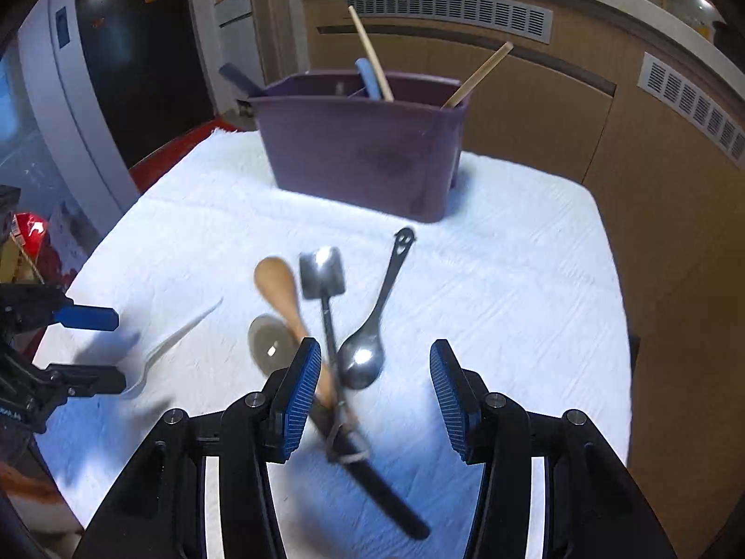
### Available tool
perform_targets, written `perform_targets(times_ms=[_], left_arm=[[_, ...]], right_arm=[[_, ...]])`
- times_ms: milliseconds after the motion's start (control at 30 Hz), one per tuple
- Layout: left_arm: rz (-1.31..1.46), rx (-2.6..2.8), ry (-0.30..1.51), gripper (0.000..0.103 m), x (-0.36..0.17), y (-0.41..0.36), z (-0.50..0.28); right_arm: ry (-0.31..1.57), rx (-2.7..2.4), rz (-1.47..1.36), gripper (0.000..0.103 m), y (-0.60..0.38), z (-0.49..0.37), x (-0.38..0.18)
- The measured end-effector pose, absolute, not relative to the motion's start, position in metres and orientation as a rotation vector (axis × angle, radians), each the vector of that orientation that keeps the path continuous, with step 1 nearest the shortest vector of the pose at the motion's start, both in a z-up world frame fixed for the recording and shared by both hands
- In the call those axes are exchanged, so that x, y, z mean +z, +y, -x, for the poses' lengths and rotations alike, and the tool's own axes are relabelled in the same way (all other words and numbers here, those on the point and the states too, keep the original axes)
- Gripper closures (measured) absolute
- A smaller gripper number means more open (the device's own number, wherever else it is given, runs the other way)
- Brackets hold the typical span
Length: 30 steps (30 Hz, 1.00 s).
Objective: Organize utensils
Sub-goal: 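Reach the left gripper toward the white plastic spoon while the right gripper grasps the amber spoon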
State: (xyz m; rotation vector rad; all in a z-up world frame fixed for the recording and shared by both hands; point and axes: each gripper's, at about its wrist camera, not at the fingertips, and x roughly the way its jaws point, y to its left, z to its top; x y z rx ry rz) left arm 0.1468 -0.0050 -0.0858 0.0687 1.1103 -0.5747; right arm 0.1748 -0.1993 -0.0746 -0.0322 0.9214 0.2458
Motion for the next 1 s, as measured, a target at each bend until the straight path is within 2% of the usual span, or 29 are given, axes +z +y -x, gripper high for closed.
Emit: perform_targets(times_ms=[167, 267, 567, 800, 1000], left_arm=[[-0.083, -0.553, 1.139, 0.041, -0.094, -0.002, -0.146], [-0.058, -0.525, 1.15, 0.046, -0.099, 0.002, -0.154], [-0.057, -0.504, 1.123, 0.044, -0.089, -0.008, -0.17], [0.012, -0.419, 1.143, 0.044, -0.097, 0.024, -0.166], [0.056, -0.397, 1.144, 0.042, -0.099, 0.04, -0.161]], right_arm=[[0.936, 0.246, -0.02, 0.05, -0.196, -0.164, -0.084], [0.933, 0.24, -0.022, 0.049, -0.193, -0.16, -0.085], [0.959, 0.346, 0.157, 0.049, -0.15, -0.154, -0.097], [0.918, 0.413, 0.272, 0.049, -0.12, -0.164, -0.102], [0.972, 0.429, 0.287, 0.049, -0.117, -0.187, -0.116]])
